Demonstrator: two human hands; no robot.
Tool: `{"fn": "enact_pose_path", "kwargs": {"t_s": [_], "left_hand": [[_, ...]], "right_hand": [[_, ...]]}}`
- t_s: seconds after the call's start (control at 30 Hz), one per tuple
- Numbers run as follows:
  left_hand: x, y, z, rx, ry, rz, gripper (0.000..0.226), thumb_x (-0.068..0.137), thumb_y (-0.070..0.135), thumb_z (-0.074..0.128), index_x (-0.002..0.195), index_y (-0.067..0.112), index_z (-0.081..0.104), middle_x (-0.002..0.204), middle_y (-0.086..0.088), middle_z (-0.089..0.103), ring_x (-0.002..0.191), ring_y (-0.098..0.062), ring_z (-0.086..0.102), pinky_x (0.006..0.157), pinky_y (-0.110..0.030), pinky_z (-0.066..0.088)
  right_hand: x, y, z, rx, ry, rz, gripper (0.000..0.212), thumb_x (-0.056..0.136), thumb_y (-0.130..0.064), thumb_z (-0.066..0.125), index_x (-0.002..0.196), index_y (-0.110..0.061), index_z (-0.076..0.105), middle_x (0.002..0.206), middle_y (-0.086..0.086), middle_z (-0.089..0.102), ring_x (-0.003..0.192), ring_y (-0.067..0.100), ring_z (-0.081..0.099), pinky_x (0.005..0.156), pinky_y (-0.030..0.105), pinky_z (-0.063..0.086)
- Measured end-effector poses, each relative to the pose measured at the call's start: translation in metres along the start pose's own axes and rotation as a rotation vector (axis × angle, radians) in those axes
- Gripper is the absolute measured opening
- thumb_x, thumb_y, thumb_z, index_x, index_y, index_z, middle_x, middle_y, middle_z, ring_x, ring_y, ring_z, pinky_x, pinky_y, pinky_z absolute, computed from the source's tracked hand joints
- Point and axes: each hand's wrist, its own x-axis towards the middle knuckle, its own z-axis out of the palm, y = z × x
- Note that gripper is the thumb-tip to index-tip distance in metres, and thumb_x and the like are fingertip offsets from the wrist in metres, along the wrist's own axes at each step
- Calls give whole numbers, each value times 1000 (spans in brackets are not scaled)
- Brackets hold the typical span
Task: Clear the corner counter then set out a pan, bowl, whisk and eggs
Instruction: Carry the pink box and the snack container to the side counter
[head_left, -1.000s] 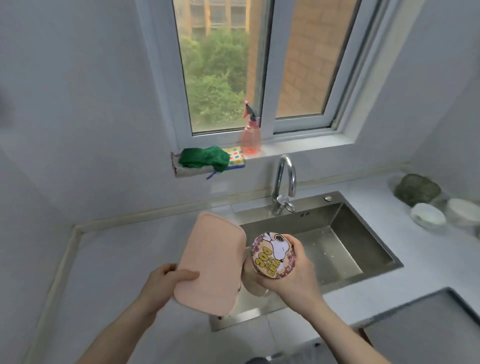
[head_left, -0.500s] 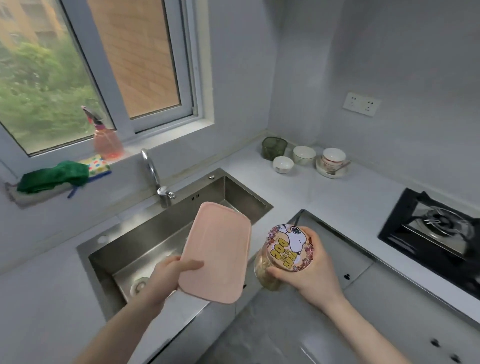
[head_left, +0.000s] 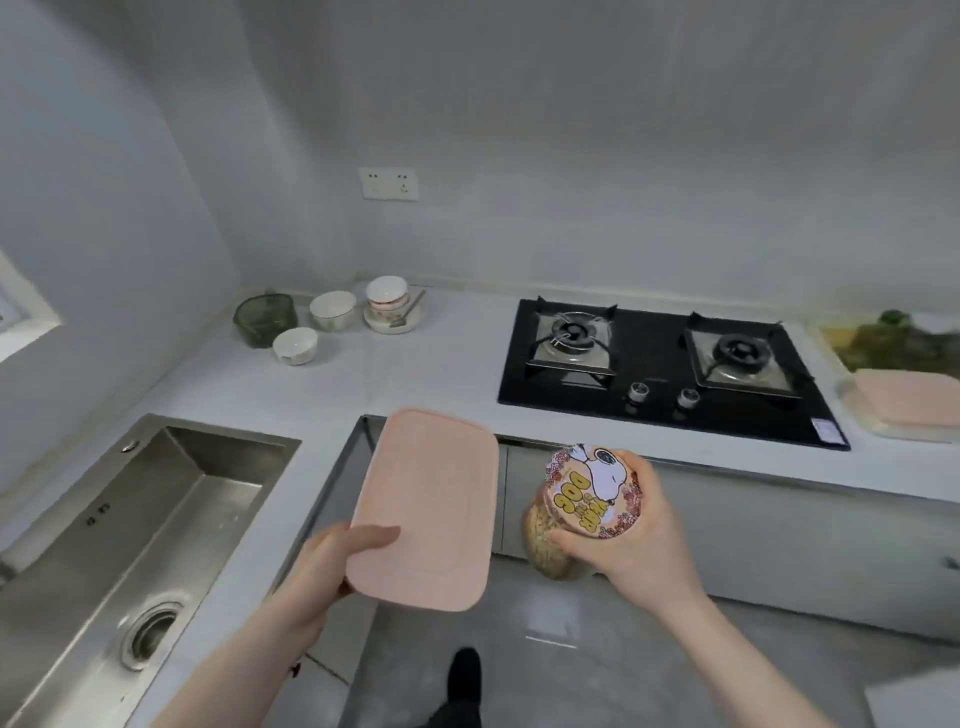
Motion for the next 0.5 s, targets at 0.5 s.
{"fn": "enact_pose_path", "kwargs": {"t_s": [0.5], "left_hand": [[136, 81, 239, 226, -445, -45, 57, 61, 36, 79, 110, 8, 74, 104, -9, 79, 106, -32, 71, 94, -41, 52]], "right_hand": [[35, 58, -170, -107, 505, 219, 89, 42, -30, 103, 114, -45, 52, 107, -39, 62, 101, -13, 61, 75, 5, 48]]}}
